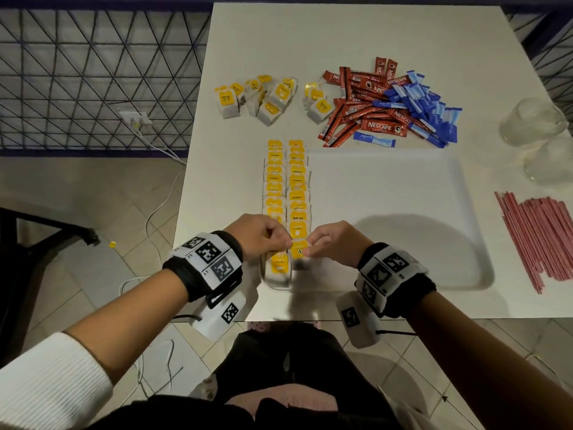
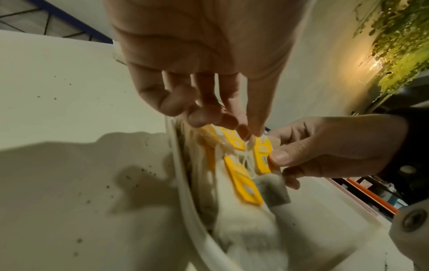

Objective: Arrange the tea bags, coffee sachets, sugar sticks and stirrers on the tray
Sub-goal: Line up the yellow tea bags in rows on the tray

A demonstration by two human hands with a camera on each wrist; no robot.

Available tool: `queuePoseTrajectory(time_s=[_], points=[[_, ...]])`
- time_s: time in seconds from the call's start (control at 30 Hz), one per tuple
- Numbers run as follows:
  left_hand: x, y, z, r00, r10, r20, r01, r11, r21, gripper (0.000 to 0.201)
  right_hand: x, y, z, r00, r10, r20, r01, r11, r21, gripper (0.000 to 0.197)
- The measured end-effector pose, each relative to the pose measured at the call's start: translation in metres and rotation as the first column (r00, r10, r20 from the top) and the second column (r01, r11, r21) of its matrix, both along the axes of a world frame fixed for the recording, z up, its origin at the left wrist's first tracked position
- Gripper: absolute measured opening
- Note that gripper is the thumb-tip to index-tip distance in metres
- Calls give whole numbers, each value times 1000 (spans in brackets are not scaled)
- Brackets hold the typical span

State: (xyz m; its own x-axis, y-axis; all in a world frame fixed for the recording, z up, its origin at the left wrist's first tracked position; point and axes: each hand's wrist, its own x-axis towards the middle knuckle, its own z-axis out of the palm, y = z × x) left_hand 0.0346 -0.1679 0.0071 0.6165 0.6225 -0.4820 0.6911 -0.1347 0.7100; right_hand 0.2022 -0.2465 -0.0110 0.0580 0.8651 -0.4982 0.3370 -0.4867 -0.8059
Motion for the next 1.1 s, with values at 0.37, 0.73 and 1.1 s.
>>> queuePoseTrajectory(time_s=[0.37,0.73,1.1], points=[[1,6,-2,999,-42,25,42,999,9,6,4,4,18,999,38,-3,-38,995,-94,24],[6,4,6,973,-5,232,19,998,-58,14,12,-3,34,986,150,-71,-156,984,-89,19],[3,-6,-7,955,-297,-1,296,949,107,18,1,-8,18,982,-109,-157,94,991,-99,11]])
